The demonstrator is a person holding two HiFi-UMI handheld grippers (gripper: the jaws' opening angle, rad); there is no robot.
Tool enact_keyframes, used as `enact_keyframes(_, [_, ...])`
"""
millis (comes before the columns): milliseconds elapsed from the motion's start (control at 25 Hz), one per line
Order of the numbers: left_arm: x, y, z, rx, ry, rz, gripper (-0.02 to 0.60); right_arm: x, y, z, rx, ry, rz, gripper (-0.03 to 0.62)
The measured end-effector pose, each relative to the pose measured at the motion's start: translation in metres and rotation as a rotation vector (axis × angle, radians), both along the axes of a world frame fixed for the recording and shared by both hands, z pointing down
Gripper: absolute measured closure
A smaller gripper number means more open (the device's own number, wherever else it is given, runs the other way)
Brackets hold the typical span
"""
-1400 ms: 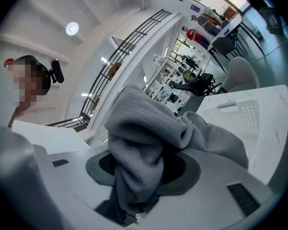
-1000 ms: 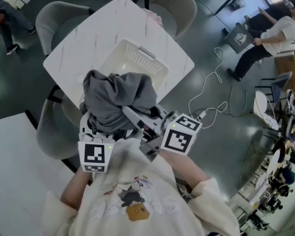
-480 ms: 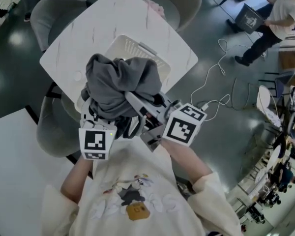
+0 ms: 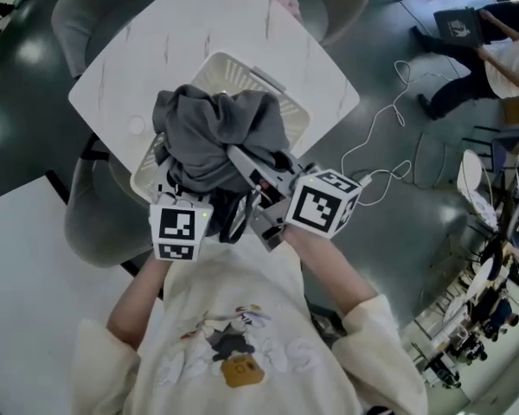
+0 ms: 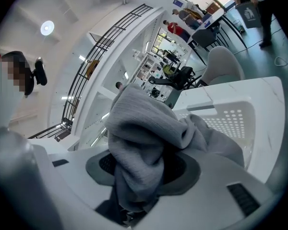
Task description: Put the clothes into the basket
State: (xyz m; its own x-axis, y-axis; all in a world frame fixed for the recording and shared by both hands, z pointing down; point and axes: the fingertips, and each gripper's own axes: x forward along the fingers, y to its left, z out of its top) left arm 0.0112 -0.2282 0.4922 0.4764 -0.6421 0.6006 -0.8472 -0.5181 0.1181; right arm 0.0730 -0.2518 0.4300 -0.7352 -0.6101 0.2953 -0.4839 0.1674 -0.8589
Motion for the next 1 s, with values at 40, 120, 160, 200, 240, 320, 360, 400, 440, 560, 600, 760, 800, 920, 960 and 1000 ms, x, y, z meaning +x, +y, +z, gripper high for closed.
enact_keyframes(40, [0.001,0.000,0.006,-0.012,-0.003,-0.001,0.403,0.001,-0.001,0.006,-0.008,0.010,0.000,0.407])
enact_keyframes(120, [0.002,0.000,0.016,-0.036,-0.014,-0.003,0.403,0.002,-0.002,0.018,-0.027,0.029,-0.003,0.407])
enact_keyframes(160, [0.003,0.000,0.020,-0.048,-0.020,-0.002,0.403,0.002,-0.003,0.022,-0.038,0.036,-0.005,0.407])
enact_keyframes(200, [0.003,0.000,0.024,-0.058,-0.024,-0.001,0.403,0.003,-0.004,0.026,-0.048,0.043,-0.006,0.407])
enact_keyframes(240, [0.002,-0.001,0.027,-0.067,-0.027,0.000,0.403,0.002,-0.006,0.028,-0.053,0.052,-0.006,0.407])
enact_keyframes(320, [0.001,-0.004,0.034,-0.079,-0.034,0.000,0.403,0.001,-0.012,0.033,-0.058,0.073,-0.006,0.407])
enact_keyframes(360, [0.000,-0.006,0.038,-0.085,-0.039,-0.001,0.403,0.000,-0.014,0.037,-0.064,0.084,-0.005,0.407])
enact_keyframes(400, [-0.001,-0.008,0.042,-0.091,-0.045,-0.002,0.403,0.001,-0.015,0.042,-0.072,0.095,-0.002,0.407])
enact_keyframes(440, [-0.001,-0.010,0.046,-0.097,-0.051,-0.003,0.403,0.002,-0.017,0.048,-0.083,0.106,0.003,0.407])
enact_keyframes(560, [0.001,-0.016,0.058,-0.128,-0.062,0.005,0.403,0.005,-0.023,0.060,-0.118,0.128,0.016,0.407])
enact_keyframes(600, [0.002,-0.018,0.061,-0.139,-0.064,0.008,0.403,0.005,-0.025,0.064,-0.125,0.134,0.018,0.407])
enact_keyframes(760, [0.003,-0.021,0.072,-0.190,-0.068,0.013,0.403,0.006,-0.031,0.076,-0.158,0.156,0.031,0.407])
enact_keyframes(800, [0.003,-0.021,0.076,-0.207,-0.069,0.015,0.403,0.007,-0.031,0.080,-0.171,0.157,0.038,0.407])
enact_keyframes(920, [0.005,-0.021,0.088,-0.259,-0.073,0.023,0.403,0.010,-0.033,0.094,-0.208,0.165,0.057,0.407])
enact_keyframes(960, [0.006,-0.021,0.091,-0.274,-0.074,0.024,0.403,0.011,-0.033,0.097,-0.218,0.170,0.060,0.407])
enact_keyframes(1000, [0.006,-0.021,0.094,-0.285,-0.075,0.025,0.403,0.012,-0.034,0.100,-0.226,0.175,0.063,0.407])
